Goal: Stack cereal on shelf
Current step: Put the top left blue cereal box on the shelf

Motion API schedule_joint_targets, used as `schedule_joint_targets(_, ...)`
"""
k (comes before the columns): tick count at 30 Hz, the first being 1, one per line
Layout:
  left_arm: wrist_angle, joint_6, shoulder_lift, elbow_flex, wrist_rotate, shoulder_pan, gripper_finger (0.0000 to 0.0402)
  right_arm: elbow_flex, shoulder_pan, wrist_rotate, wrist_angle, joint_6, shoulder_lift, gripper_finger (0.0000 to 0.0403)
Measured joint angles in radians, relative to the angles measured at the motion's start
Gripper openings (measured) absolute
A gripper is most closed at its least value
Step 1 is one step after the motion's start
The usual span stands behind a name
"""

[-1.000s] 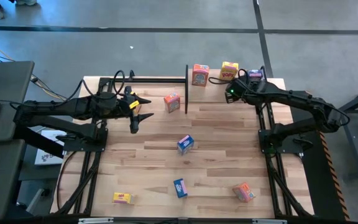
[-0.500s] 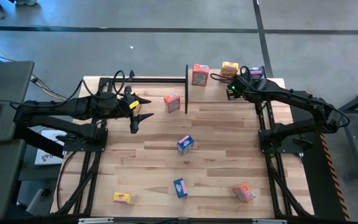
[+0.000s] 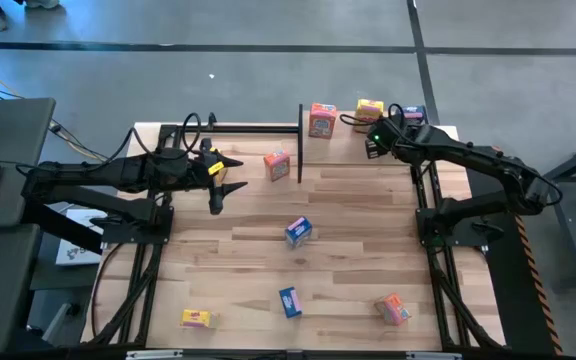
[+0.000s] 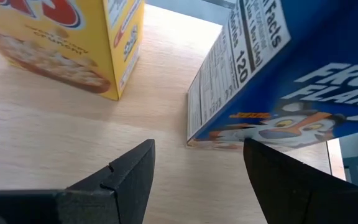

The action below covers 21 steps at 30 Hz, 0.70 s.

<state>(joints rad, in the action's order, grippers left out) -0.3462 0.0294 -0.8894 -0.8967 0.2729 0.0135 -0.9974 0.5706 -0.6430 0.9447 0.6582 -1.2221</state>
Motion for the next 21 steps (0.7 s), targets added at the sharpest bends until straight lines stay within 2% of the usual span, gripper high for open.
schedule_joint_targets(21, 0.000, 0.000, 0.000, 0.000, 0.000, 0.000, 0.0243, 0.000, 0.001, 0.001, -0.023, -0.038, 0.000, 0.0239)
